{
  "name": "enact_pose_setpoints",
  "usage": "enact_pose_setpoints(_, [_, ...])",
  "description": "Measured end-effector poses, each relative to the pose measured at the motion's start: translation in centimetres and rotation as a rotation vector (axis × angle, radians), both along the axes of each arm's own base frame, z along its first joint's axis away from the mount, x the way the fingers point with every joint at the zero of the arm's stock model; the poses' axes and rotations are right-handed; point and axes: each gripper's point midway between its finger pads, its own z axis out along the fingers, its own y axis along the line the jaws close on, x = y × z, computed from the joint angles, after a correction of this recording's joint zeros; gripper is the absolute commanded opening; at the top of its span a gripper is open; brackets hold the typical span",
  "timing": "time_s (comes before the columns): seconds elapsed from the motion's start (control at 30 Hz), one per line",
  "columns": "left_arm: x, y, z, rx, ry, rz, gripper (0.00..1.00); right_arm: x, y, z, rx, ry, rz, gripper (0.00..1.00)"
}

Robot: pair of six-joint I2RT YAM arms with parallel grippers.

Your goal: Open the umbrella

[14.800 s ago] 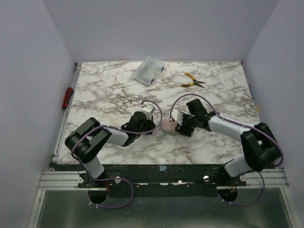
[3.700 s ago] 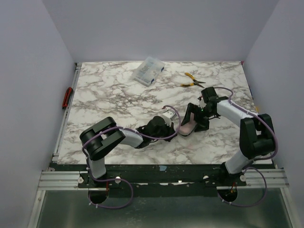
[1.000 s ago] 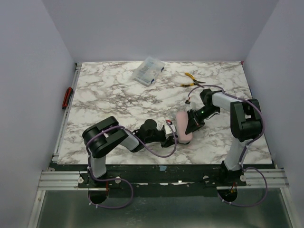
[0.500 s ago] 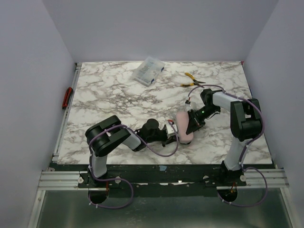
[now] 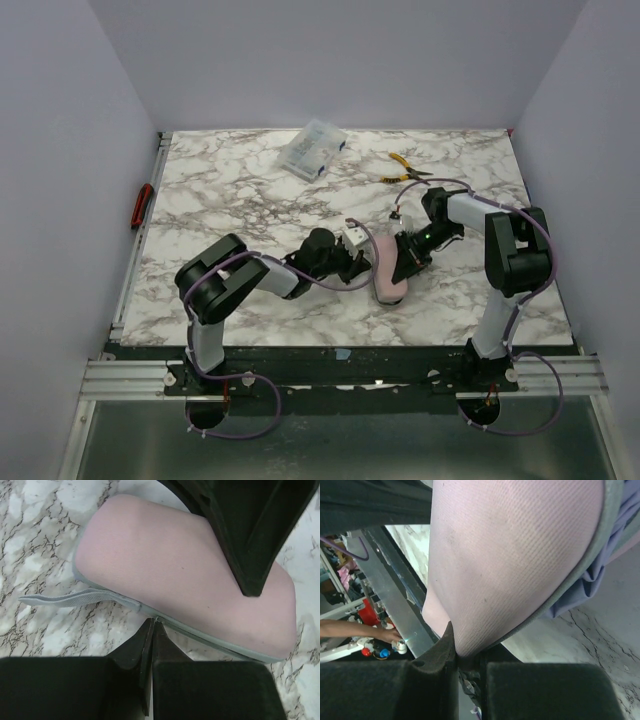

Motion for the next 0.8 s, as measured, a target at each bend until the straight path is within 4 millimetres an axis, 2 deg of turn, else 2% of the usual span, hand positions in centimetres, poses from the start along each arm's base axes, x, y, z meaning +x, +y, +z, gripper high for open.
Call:
enact_pose_setpoints(0.17, [1.2,0.1,0.3,-0.006,0.063,0.062,0.0,0.0,0.0,0.0,0.003,0.003,0.0,0.0])
enact_pose_setpoints(0.2, [1.2,0.2,0.2,-0.007,0.073,0.069,0.0,0.0,0.0,0.0,0.003,0.003,0.0,0.02])
enact_pose_setpoints(0.23, [1.3,0.2,0.2,-0.008,0.084,0.076,0.0,0.0,0.0,0.0,0.003,0.003,-0.001,0.08])
enact_pose_setpoints(0.27, [1.3,0.2,0.1,-0.007,0.09,0.081,0.06,0.0,0.1,0.1,0.003,0.003,-0.002,0.18])
enact_pose_setpoints(0.3, [1.3,0.3,0.1,-0.008,0.096,0.085,0.26,0.0,0.1,0.1,0.002,0.006,-0.005,0.27])
enact_pose_setpoints(0.33, [1.4,0.4,0.1,-0.007,0.101,0.09,0.4,0.1,0.1,0.1,0.001,0.006,-0.007,0.36])
enact_pose_setpoints(0.4, [1.8,0.9,0.5,-0.011,0.104,0.104,0.56,0.4,0.1,0.3,-0.004,0.003,-0.011,0.55])
enact_pose_setpoints(0.5, [2.5,2.3,2.2,-0.028,0.078,0.134,0.79,1.2,0.0,0.6,-0.025,-0.013,-0.016,0.65])
enact_pose_setpoints(0.6, [3.3,3.8,5.5,-0.066,0.031,0.159,0.9,2.0,0.0,0.9,-0.033,-0.041,-0.017,0.65])
enact_pose_setpoints(0.7, [3.8,5.0,8.6,-0.098,-0.009,0.168,0.91,2.6,0.1,1.4,-0.035,-0.063,-0.021,0.64])
enact_pose_setpoints(0.8, [3.9,6.1,10.0,-0.098,-0.027,0.17,0.9,2.7,0.1,2.0,-0.032,-0.081,-0.024,0.61])
